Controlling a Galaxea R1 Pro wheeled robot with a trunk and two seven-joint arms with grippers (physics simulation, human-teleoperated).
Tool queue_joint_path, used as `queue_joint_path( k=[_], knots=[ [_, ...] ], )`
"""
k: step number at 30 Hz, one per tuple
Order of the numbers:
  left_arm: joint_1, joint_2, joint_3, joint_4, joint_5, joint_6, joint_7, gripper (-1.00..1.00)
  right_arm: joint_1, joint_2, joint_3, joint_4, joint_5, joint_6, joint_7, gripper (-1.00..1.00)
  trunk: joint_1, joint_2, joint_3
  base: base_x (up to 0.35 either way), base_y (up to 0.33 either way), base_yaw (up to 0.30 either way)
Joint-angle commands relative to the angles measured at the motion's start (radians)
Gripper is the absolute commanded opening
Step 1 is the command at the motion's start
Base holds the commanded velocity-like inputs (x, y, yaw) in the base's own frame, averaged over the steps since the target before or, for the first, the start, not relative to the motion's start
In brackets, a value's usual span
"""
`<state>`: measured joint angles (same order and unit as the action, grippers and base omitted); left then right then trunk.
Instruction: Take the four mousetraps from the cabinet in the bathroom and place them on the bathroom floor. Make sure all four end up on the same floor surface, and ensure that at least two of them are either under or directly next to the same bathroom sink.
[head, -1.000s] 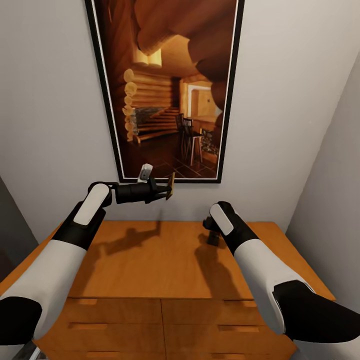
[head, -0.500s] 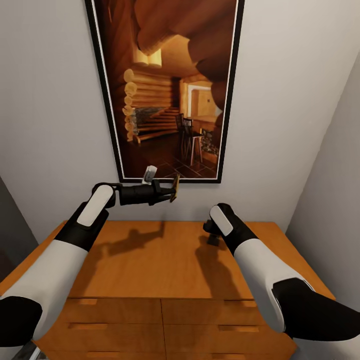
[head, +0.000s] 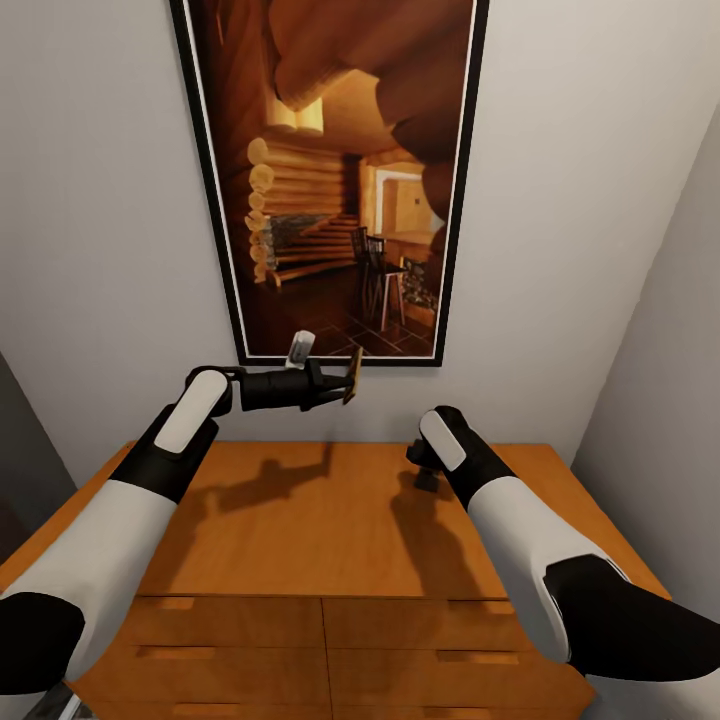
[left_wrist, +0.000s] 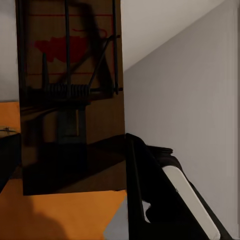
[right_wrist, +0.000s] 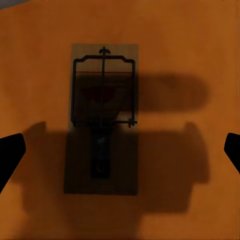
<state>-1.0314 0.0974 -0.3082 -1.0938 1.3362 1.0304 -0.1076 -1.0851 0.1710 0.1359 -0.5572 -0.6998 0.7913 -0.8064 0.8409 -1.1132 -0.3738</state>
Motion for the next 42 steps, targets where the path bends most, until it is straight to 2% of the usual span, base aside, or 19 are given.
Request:
queue_joint_path(
  k=[1,8,29,33,42],
  knots=[
    [-0.001,0.001,-0.001,0.0,-0.009,0.0,-0.011,-1.0,-0.001,-0.001,0.005,-0.001,-0.01,0.002,-0.01,1.0,0.0,-0.001,-0.001,0.0,0.0,0.0],
    [-0.001,0.001,-0.002,0.0,0.002,0.0,-0.011,-1.0,-0.001,-0.001,0.005,0.0,-0.01,0.002,-0.011,1.0,0.0,-0.001,-0.001,0.0,0.0,0.0],
    [-0.001,0.001,-0.002,0.0,0.004,-0.001,-0.011,-1.0,-0.001,0.001,0.007,0.045,-0.007,0.003,-0.01,1.0,0.0,-0.001,-0.001,0.0,0.0,0.0],
    [-0.001,0.001,-0.002,0.0,0.004,-0.001,-0.01,-1.0,-0.001,0.001,0.008,0.047,-0.006,0.003,-0.01,1.0,0.015,-0.029,-0.014,0.0,0.0,0.0],
    [-0.001,-0.002,-0.02,0.001,0.003,-0.001,-0.009,-1.0,-0.001,0.002,0.011,0.048,-0.004,0.003,-0.01,1.0,0.015,-0.029,-0.014,0.0,0.0,0.0]
  ],
)
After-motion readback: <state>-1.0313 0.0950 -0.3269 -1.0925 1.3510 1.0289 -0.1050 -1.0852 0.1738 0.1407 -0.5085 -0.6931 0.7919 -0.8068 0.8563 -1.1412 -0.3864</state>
